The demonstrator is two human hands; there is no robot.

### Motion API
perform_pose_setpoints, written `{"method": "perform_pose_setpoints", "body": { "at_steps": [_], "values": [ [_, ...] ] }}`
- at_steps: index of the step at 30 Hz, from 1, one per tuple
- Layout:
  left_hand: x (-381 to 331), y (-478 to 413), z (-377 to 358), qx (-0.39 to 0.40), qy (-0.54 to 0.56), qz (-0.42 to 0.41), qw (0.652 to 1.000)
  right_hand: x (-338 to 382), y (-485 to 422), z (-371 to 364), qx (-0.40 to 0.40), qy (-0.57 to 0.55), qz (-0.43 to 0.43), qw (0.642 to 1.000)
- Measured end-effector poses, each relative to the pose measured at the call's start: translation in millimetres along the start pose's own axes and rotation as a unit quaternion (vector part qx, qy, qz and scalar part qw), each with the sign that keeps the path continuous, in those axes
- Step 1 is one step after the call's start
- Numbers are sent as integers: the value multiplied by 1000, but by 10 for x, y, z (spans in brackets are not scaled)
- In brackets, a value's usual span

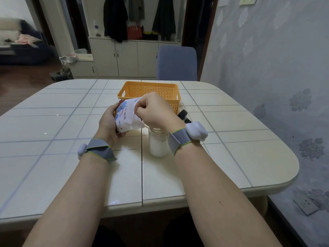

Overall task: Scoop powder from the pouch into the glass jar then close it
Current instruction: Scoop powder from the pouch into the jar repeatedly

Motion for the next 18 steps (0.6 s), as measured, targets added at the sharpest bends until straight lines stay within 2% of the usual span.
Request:
{"method": "perform_pose_setpoints", "body": {
  "at_steps": [4,9,14,18],
  "values": [
    [3,-19,-1,-3,-7,-7,1000,-72,-20,20,-4,-72,-76,994],
    [2,-13,1,-6,-6,-11,1000,-178,-21,31,-58,-147,-148,976],
    [-6,-27,14,-15,-3,-5,1000,-263,57,181,-95,-209,-183,956],
    [-6,-7,8,-12,2,3,1000,-347,163,262,-116,-279,-223,927]
  ]
}}
Point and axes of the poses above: each hand's wrist, its own y-axis away from the middle knuckle, its own z-axis out of the back of the hand, x = y × z, the point moved 2 cm from there along -y, towards the middle knuckle, and after that the axes turned 7 degrees about -x, right-handed, at the moved point
